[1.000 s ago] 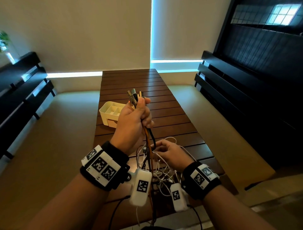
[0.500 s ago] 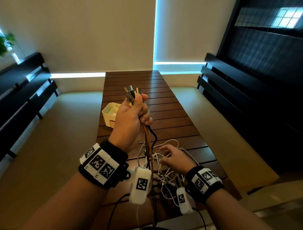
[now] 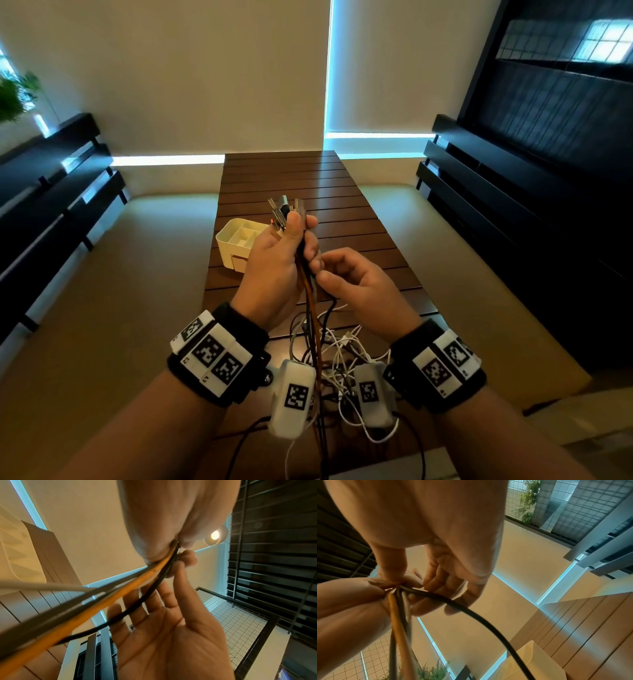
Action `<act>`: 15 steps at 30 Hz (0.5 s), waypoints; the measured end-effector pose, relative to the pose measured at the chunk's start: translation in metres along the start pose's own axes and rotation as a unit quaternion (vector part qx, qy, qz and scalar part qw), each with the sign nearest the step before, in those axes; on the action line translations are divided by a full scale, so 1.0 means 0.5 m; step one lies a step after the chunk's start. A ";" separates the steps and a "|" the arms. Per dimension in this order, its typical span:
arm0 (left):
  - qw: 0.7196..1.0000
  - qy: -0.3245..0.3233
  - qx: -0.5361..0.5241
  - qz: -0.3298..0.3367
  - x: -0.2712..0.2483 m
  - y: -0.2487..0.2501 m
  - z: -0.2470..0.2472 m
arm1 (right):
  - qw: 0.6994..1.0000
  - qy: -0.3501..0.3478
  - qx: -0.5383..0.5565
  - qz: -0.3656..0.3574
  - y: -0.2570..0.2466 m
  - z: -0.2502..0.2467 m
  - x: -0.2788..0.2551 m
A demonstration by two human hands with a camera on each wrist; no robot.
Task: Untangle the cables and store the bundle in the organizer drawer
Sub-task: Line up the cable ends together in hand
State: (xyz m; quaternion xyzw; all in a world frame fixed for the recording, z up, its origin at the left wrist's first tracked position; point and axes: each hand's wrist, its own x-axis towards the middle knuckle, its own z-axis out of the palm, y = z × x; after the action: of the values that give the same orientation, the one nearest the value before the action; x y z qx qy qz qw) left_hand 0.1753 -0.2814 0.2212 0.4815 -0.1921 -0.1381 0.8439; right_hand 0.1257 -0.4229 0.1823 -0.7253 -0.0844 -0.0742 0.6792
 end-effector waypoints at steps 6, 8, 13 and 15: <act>0.999 0.026 -0.012 0.016 0.007 0.007 -0.004 | 0.991 -0.013 -0.124 0.048 0.051 -0.014 -0.018; 0.999 0.030 0.008 0.017 0.010 0.012 -0.013 | 0.989 -0.005 -0.133 0.069 0.071 -0.024 -0.028; 0.958 -0.021 0.285 0.038 0.009 -0.001 -0.040 | 0.993 0.053 -0.106 0.024 0.044 -0.046 -0.023; 0.926 -0.061 0.372 0.020 0.005 -0.011 -0.038 | 0.994 0.075 -0.076 -0.014 0.017 -0.051 -0.010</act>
State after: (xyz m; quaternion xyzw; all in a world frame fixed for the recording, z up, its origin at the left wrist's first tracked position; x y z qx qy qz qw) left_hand 0.1860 -0.2707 0.2080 0.7474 -0.2903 -0.0693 0.5936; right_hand 0.1229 -0.4490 0.1746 -0.7658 -0.0376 -0.1440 0.6256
